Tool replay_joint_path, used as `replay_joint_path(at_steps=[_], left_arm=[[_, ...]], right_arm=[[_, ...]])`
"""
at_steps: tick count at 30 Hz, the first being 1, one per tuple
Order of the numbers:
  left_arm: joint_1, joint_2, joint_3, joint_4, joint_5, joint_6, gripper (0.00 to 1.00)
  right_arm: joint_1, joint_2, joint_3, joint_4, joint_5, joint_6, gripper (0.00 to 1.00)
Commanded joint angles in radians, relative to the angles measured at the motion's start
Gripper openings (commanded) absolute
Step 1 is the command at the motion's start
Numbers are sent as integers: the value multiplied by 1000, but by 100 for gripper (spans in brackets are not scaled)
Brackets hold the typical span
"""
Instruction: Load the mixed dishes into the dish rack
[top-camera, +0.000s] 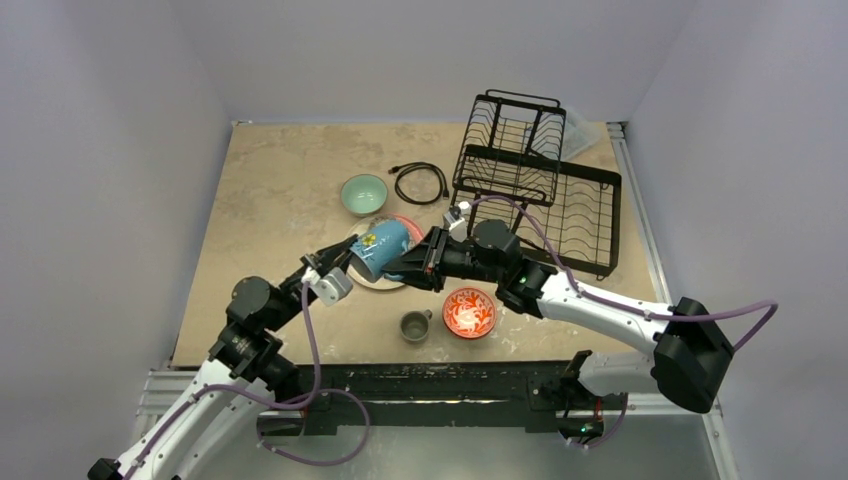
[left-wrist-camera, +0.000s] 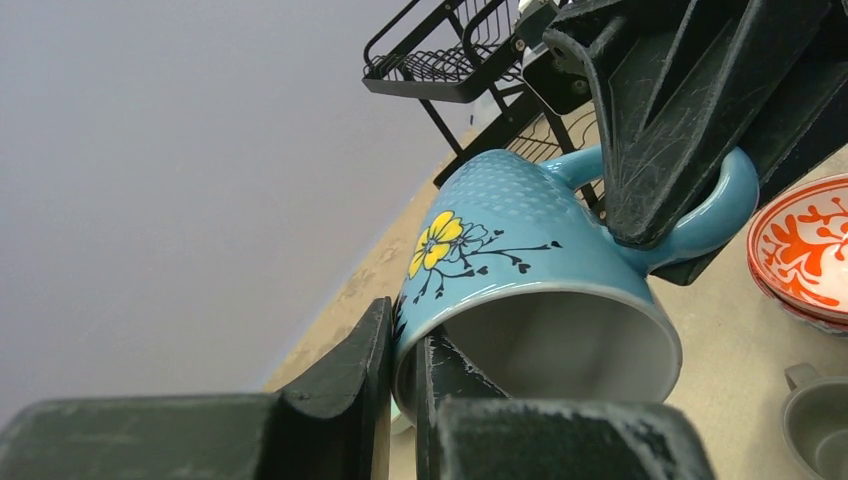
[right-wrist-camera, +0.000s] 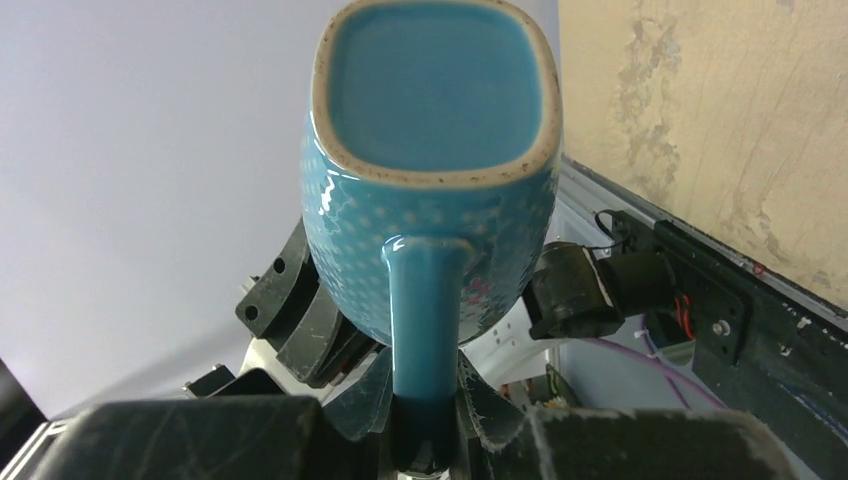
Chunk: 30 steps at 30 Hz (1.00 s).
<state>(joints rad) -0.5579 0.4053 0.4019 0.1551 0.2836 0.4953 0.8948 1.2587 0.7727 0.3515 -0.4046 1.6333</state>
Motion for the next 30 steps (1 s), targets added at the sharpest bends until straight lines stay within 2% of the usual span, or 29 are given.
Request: replay_joint_path(at_steps=[1,7,11,15,18,21,25,30], left_arm=[[-14,-7,45,83,56,-85,4],[-14,-23,67,53,1,-89,59],[-15,-83,58,71,-124,-87,88],[-14,-99,93,65,-404,-131,92],[-14,-56,185,-64,-580,-183,92],[-13,22,243,-151,-675,-196,92],[-12,86,301,-237,-659,-224,92],[-6,87,302,-253,-550,-244,93]], right_arm=[[-4,-14,38,29,50,-179,0],[-4,-65,50,18,118,-326,0],[-7,-119,160,-182,247,-557,0],[-6,-178,292,-383,393,-825,0],[-4,-238,351,-467,436,-999,0],[-5,-321,407,-591,618,-1156,0],[-5,-403,477,-755,999,-1285,0],[-6,-453,460,-801,1524,-1328,0]])
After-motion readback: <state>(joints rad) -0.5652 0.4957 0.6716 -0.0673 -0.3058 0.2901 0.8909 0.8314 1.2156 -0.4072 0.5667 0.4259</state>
